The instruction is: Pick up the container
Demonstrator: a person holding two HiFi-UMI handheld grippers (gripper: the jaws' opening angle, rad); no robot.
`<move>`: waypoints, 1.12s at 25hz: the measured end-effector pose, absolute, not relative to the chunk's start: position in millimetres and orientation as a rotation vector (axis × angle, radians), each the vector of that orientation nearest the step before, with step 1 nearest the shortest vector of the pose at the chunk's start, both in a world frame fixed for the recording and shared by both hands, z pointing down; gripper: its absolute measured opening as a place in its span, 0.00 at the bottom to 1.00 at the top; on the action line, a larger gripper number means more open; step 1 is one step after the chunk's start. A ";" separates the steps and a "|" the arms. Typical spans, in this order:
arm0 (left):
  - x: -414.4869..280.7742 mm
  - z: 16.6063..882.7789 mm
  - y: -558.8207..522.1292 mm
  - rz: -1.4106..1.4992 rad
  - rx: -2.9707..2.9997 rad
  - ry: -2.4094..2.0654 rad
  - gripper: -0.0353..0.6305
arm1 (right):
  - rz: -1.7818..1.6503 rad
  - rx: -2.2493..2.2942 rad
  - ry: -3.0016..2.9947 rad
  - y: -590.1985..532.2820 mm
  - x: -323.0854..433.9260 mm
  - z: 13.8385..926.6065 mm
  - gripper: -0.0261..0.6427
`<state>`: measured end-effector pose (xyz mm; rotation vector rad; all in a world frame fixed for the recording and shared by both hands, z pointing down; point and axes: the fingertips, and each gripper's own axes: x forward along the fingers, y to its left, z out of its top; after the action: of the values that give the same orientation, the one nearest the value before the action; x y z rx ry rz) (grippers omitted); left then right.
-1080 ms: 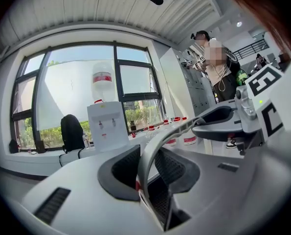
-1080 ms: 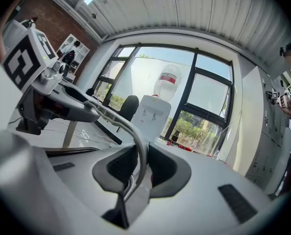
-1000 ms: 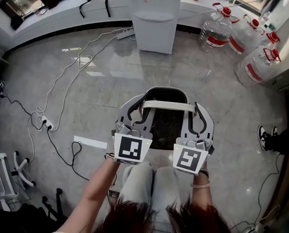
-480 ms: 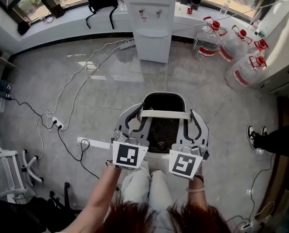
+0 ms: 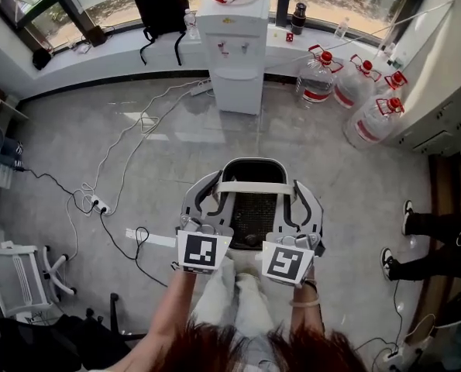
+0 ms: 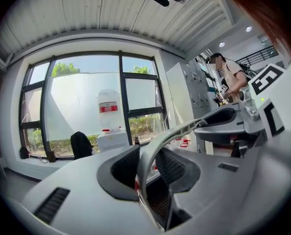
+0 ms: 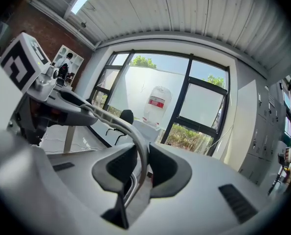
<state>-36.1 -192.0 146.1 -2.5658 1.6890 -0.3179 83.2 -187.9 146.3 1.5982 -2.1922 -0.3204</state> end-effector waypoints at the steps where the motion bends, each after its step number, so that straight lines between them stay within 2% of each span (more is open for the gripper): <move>1: -37.3 138.8 -188.0 -0.310 -2.561 1.703 0.21 | -0.318 1.600 -2.193 -184.2 82.5 139.4 0.17; 14: -30.8 61.8 -147.5 -0.331 -2.490 1.709 0.21 | -0.253 1.636 -2.280 -144.6 94.4 74.6 0.18; 28: -19.8 -17.3 -125.4 -0.215 -2.451 1.717 0.21 | -0.423 1.619 -2.332 -127.0 103.5 -14.5 0.18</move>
<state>-19.8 -125.4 -17.3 -2.4514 1.7165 -0.2154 103.5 -127.0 -14.5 1.6189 -2.3322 -0.4225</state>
